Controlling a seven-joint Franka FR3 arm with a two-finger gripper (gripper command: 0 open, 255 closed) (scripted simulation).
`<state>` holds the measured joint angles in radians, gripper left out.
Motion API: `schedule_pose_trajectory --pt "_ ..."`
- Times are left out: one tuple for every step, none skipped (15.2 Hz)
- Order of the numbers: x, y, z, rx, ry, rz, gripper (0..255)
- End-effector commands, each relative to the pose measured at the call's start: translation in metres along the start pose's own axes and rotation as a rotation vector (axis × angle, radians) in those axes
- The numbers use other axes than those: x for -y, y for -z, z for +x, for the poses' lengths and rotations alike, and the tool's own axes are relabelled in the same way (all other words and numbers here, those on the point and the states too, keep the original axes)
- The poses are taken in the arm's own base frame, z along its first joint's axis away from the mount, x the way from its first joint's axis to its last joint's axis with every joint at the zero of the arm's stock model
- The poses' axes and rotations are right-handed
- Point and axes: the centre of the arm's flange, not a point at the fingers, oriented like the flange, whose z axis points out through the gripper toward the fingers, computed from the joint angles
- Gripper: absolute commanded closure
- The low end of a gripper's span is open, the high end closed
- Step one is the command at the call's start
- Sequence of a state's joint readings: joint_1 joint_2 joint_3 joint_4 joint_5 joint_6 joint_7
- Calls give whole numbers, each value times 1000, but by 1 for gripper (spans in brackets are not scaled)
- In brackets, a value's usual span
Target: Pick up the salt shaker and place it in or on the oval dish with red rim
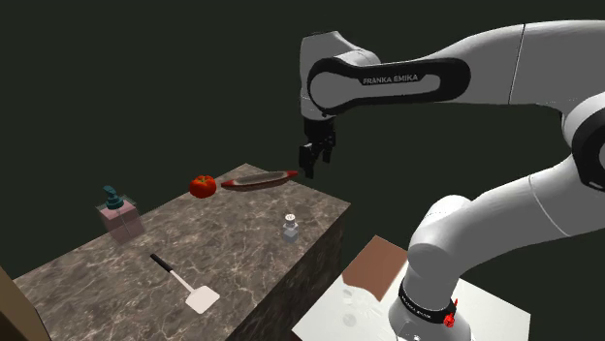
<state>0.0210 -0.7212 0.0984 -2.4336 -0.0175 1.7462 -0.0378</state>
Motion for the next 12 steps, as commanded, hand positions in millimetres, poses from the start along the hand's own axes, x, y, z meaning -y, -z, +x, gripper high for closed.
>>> schedule_pose_trajectory --pt "12 -22 10 4 -7 -6 0" --pt "18 -33 16 7 -10 -8 0" --pt "23 -44 21 10 -13 -11 0" --pt "28 -55 26 13 -16 -14 0" --pt "34 -66 32 16 -20 -16 0" --pt "39 -78 37 19 -23 -19 0" --pt "44 -89 42 22 -26 -22 0" --pt "49 -100 47 25 -29 -25 0" --pt "55 -112 53 28 -32 -27 0" --pt "60 -123 58 31 -36 -30 0" --pt "65 -135 63 34 -39 -33 0" --pt "67 -140 65 36 -40 -34 0"
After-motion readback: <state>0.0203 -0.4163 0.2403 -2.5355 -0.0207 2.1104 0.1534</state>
